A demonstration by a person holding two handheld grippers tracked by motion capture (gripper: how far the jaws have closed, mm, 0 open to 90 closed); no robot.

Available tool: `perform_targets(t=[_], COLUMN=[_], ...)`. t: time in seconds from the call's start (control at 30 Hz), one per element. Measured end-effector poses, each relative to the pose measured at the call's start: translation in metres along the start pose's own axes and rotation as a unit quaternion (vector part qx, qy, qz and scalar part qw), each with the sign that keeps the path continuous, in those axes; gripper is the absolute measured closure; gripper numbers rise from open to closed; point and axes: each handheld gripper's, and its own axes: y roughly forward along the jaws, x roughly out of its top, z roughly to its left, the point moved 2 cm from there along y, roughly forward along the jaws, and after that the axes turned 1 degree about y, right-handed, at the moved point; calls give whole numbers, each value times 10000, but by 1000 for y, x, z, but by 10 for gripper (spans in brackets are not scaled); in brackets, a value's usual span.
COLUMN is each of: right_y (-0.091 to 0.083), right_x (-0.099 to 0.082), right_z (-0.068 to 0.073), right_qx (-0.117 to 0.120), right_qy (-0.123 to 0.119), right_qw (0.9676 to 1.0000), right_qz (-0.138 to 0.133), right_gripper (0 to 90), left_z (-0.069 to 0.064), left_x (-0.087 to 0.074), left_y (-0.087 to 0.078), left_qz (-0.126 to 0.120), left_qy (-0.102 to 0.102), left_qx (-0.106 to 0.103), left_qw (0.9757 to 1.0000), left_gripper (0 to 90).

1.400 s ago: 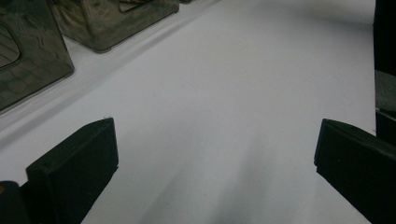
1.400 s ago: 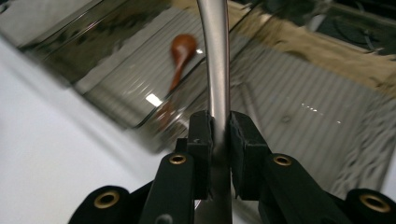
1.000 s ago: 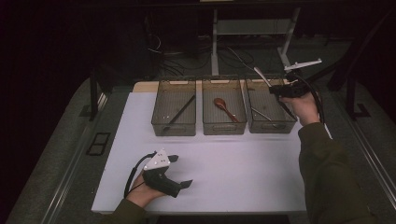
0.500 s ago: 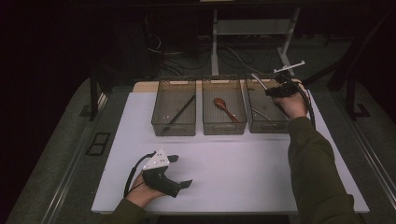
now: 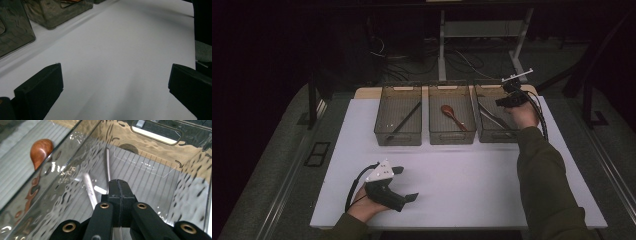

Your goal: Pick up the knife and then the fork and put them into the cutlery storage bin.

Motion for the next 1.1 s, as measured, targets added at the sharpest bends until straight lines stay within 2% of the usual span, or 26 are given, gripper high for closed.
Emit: perform_targets(t=[0.1,0.23,0.5,0.67,0.93,1.1], right_y=[-2,-6,-26,-39,-51,-62], right_x=[-2,-8,-18,-25,-39,-44], right_z=[0,1,-2,-1,9,19], right_qx=[40,202,495,683,749,1017], right_qy=[-40,53,251,180,108,73], right_qw=[10000,9997,9973,9951,9930,9884], right_qz=[-29,-117,-480,-690,-908,-1126], right_gripper=[900,858,638,512,401,361], left_z=[0,0,2,5,14,17], left_x=[0,0,0,1,1,1], left_y=[0,0,0,1,1,-2], left_qz=[3,6,13,47,9,-40], left_qy=[-2,2,4,37,28,8], left_qx=[3,7,52,80,123,149], left_qw=[10000,10000,10000,9999,9999,9999], left_gripper=[0,0,0,0,0,0])
